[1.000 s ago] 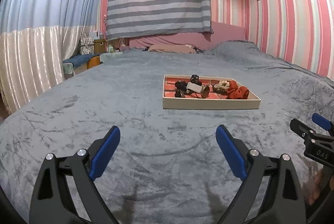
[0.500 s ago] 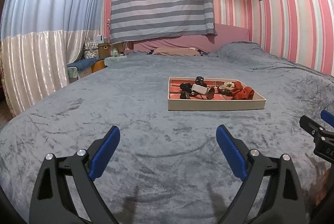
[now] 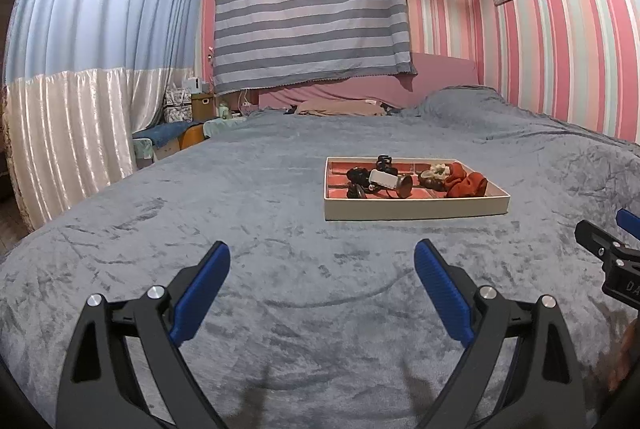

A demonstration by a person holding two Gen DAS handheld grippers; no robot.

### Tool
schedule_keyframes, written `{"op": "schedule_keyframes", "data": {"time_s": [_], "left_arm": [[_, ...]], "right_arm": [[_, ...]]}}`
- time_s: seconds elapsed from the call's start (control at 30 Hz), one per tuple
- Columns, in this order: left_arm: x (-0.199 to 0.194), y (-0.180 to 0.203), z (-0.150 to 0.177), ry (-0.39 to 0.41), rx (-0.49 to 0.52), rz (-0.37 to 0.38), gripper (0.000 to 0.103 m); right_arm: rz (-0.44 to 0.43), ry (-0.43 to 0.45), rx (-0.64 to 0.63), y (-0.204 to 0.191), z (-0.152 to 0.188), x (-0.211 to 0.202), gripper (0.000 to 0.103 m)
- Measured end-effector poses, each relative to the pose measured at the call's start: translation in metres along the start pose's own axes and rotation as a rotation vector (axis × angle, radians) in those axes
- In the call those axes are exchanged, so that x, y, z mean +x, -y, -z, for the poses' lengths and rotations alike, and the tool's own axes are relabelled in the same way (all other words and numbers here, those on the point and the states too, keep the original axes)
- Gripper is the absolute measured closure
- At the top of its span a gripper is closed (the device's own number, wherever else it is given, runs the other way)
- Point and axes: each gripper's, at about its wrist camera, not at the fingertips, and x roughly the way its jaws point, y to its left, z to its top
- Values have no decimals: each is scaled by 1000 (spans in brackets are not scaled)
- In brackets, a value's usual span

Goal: Organize jewelry

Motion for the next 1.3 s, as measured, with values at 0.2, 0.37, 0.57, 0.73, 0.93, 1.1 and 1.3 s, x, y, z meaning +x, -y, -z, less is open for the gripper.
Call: {"op": "schedule_keyframes", "data": {"time_s": [0.2,0.37,0.57,0.73,0.93,1.1,1.3], "left_arm": [[-1,0,1,3,-4,-5,12],[-1,0,1,6,-1,-9,12],[-1,0,1,9,0,-5,12],[-2,0,1,10,0,-6,12],[-2,0,0,12,0,-8,12],[-1,-1,0,17,3,-16,12],[0,-1,1,17,1,-22,12]], "right_arm": [[0,7,-4,-2,0,-1,4],[2,13,-9,-3,-1,-1,4],[0,17,-12,-4,0,-1,4],[2,17,-12,-4,0,-1,4],[1,14,-11,-4,1,-1,4],[1,13,-12,-4,1,-1,4],[2,15,-11,-4,1,-1,4]]}}
